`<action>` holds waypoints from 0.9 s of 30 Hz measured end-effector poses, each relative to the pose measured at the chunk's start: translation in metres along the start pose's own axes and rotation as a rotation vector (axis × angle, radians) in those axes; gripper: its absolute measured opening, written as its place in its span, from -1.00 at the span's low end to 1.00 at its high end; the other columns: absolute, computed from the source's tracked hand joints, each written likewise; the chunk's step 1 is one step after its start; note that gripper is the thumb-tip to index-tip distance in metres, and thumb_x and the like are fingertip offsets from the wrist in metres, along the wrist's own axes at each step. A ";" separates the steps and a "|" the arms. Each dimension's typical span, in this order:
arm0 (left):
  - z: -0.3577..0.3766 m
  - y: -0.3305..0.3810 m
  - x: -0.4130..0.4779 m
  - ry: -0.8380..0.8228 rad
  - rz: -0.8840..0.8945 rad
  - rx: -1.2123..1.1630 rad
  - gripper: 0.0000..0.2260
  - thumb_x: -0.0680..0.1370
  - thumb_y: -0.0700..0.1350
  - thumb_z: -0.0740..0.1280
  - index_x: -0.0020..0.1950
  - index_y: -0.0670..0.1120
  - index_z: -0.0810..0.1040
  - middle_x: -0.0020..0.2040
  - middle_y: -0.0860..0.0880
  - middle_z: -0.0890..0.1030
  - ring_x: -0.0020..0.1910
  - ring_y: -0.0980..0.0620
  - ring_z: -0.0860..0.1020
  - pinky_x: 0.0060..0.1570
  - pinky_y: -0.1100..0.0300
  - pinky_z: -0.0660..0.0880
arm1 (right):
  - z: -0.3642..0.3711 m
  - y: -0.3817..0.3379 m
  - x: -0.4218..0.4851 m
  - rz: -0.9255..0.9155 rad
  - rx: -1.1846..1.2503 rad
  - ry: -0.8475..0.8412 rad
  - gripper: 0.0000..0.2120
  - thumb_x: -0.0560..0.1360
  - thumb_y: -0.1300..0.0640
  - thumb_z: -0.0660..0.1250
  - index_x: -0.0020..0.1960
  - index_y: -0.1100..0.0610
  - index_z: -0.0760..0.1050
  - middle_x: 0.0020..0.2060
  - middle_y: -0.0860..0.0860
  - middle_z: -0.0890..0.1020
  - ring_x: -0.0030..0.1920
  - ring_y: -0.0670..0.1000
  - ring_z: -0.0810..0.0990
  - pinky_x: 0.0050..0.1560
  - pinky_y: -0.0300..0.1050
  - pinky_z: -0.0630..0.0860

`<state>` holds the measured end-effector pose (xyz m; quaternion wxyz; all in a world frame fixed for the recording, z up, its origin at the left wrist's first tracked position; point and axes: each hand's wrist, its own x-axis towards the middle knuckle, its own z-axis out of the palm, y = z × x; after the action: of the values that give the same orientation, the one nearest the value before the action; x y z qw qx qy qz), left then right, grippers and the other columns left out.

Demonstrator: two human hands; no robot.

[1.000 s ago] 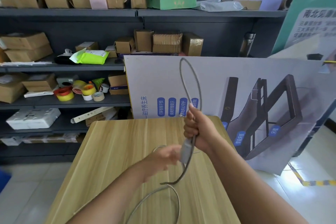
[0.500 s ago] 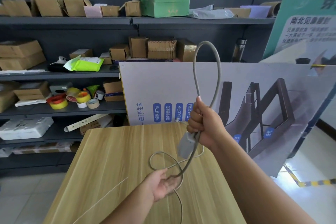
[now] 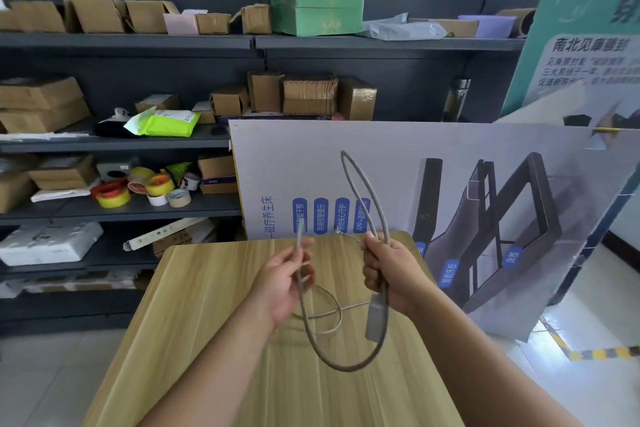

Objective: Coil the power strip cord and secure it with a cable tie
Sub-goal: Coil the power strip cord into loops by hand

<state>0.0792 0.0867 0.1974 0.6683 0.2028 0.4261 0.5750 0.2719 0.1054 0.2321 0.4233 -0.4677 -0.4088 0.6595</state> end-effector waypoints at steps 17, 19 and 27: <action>0.060 -0.023 -0.020 -0.010 0.217 -0.084 -0.63 0.62 -0.26 0.13 0.35 0.02 0.50 0.32 -0.10 0.54 0.30 -0.09 0.53 0.17 0.05 0.47 | 0.054 0.023 -0.006 -0.193 -0.114 0.038 -0.71 0.63 0.01 0.20 -0.11 0.19 0.51 -0.41 0.06 0.54 -0.37 0.03 0.54 -0.26 -0.05 0.50; 0.047 -0.022 -0.016 -0.030 0.181 -0.104 -0.62 0.61 -0.22 0.13 0.36 0.07 0.49 0.37 -0.04 0.47 0.38 -0.07 0.44 0.22 -0.05 0.39 | 0.047 0.015 -0.007 -0.139 -0.010 -0.006 -0.70 0.63 0.00 0.20 -0.23 0.12 0.38 -0.50 -0.03 0.34 -0.52 -0.05 0.29 -0.45 -0.13 0.31; -0.001 -0.042 0.014 -0.035 0.107 0.619 -0.22 0.50 -0.26 0.30 0.52 0.35 0.08 0.56 0.08 0.23 0.49 0.02 0.28 0.39 -0.02 0.29 | 0.029 -0.021 -0.024 0.043 0.165 -0.582 -0.71 0.56 -0.04 0.24 -0.26 0.09 0.35 -0.56 -0.10 0.23 -0.62 -0.16 0.14 -0.59 -0.33 0.09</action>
<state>0.1030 0.0892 0.1598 0.5509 0.4286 0.5579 0.4488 0.2527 0.0849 0.2654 0.3109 -0.2314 -0.4479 0.8057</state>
